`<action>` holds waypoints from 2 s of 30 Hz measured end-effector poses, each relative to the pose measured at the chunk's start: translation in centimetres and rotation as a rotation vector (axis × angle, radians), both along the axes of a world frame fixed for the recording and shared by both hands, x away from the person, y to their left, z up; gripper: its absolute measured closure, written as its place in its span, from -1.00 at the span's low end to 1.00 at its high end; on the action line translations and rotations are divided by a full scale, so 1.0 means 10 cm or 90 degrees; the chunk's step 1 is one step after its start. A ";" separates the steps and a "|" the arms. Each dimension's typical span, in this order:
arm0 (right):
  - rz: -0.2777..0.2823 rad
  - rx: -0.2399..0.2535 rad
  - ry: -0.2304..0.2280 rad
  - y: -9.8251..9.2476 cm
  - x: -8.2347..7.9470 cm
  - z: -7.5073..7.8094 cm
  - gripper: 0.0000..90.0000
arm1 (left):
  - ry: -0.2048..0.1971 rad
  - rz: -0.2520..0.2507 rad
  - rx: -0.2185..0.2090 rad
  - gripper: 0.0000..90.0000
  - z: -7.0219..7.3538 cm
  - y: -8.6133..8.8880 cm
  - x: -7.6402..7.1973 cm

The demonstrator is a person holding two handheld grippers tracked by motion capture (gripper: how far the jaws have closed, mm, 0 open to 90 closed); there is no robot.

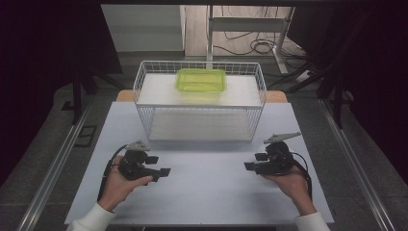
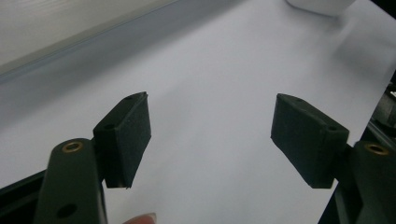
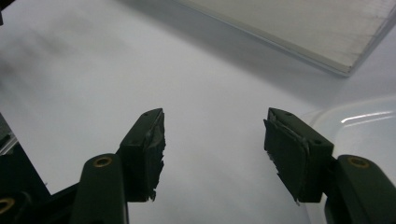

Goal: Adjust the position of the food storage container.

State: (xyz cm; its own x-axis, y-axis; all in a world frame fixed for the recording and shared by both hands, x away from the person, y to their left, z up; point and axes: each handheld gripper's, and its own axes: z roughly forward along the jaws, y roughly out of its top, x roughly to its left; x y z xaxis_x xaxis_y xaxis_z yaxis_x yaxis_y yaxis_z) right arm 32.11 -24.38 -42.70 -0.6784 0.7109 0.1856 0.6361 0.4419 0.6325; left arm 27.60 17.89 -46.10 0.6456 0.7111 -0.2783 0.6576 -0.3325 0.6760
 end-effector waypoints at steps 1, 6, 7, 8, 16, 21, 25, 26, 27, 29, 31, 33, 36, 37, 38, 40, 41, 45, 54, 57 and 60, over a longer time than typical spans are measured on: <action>-0.003 -0.002 0.000 -0.01 0.01 0.00 -0.12 | 0.001 -0.003 0.003 -0.38 -0.01 -0.01 0.00; -0.028 -0.007 -0.004 -0.12 0.06 0.02 -0.04 | 0.004 -0.005 0.010 -0.39 -0.05 -0.03 0.02; -0.031 -0.008 -0.004 -0.15 0.08 0.02 -0.02 | 0.004 -0.004 0.011 -0.39 -0.06 -0.03 0.03; -0.039 -0.013 -0.006 -0.18 0.10 0.03 0.00 | 0.004 -0.004 0.011 -0.38 -0.06 -0.02 0.03; -0.078 -0.030 -0.007 -0.39 0.24 0.04 0.25 | 0.007 -0.008 0.019 -0.39 -0.10 -0.04 0.05; -0.110 -0.033 -0.009 -0.53 0.39 0.07 0.47 | 0.008 -0.006 0.018 -0.39 -0.11 -0.03 0.06; -0.130 -0.051 -0.011 -0.63 0.48 0.07 0.68 | 0.012 -0.003 0.017 -0.39 -0.13 -0.03 0.06; -0.136 -0.052 -0.012 -0.66 0.50 0.07 0.73 | 0.013 -0.005 0.019 -0.39 -0.13 -0.02 0.06; -0.142 -0.054 -0.011 -0.68 0.51 0.07 0.78 | 0.013 -0.005 0.019 -0.39 -0.13 -0.02 0.06; -0.151 -0.063 -0.016 -0.74 0.55 0.07 0.89 | 0.013 -0.005 0.017 -0.39 -0.13 -0.03 0.06; -0.164 -0.069 -0.017 -0.80 0.59 0.05 0.96 | 0.013 -0.004 0.017 -0.39 -0.13 -0.03 0.06; -0.172 -0.081 -0.017 -0.85 0.64 0.04 0.97 | 0.013 -0.006 0.020 -0.39 -0.13 -0.03 0.06; -0.183 -0.100 -0.018 -0.91 0.69 0.02 0.98 | 0.012 -0.004 0.019 -0.38 -0.13 -0.02 0.06; -0.189 -0.106 -0.020 -0.93 0.71 0.01 0.98 | 0.012 -0.003 0.018 -0.38 -0.13 -0.02 0.06; -0.191 -0.109 -0.021 -0.95 0.71 0.02 0.98 | 0.013 -0.002 0.017 -0.38 -0.13 -0.02 0.06; -0.199 -0.119 -0.027 -0.98 0.74 0.01 0.98 | 0.013 -0.001 0.016 -0.38 -0.14 -0.01 0.06; -0.205 -0.122 -0.027 -1.00 0.74 0.00 0.98 | 0.014 -0.001 0.016 -0.38 -0.14 -0.01 0.06; -0.210 -0.135 -0.022 -1.07 0.78 -0.05 0.98 | 0.015 0.000 0.015 -0.38 -0.15 -0.01 0.06; -0.196 -0.154 -0.004 -1.10 0.86 -0.21 0.98 | 0.019 -0.002 0.012 -0.38 -0.16 -0.02 0.07; -0.194 -0.155 0.000 -1.07 0.85 -0.20 0.98 | 0.019 -0.002 0.012 -0.38 -0.16 -0.02 0.07; -0.184 -0.162 0.004 -1.02 0.83 -0.21 0.98 | 0.018 -0.003 0.013 -0.38 -0.16 -0.02 0.06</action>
State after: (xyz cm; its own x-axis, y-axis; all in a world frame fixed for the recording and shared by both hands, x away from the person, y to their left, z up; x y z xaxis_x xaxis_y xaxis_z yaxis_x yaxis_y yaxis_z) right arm 40.37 -34.57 -44.80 -0.4426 0.8965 -0.0175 0.7611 0.3860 0.5212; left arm 28.25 17.67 -47.74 0.6408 0.7142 -0.2816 0.6749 -0.3492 0.6501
